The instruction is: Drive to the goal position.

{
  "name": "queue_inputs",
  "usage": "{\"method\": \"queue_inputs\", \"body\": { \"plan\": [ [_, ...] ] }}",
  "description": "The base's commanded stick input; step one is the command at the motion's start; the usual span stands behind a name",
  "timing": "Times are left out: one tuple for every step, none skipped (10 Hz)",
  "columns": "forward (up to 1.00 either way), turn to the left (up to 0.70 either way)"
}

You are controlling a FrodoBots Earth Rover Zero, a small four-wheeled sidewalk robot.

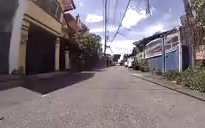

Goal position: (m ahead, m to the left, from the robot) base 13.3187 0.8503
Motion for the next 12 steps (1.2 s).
{"method": "queue_inputs", "body": {
  "plan": [
    [0.70, 0.10],
    [0.70, 0.10],
    [0.70, -0.08],
    [0.70, -0.25],
    [0.70, -0.25],
    [0.70, -0.20],
    [0.70, 0.02],
    [0.70, 0.10],
    [0.70, 0.10],
    [0.70, 0.10],
    [0.70, 0.10],
    [0.70, 0.10]
  ]
}}
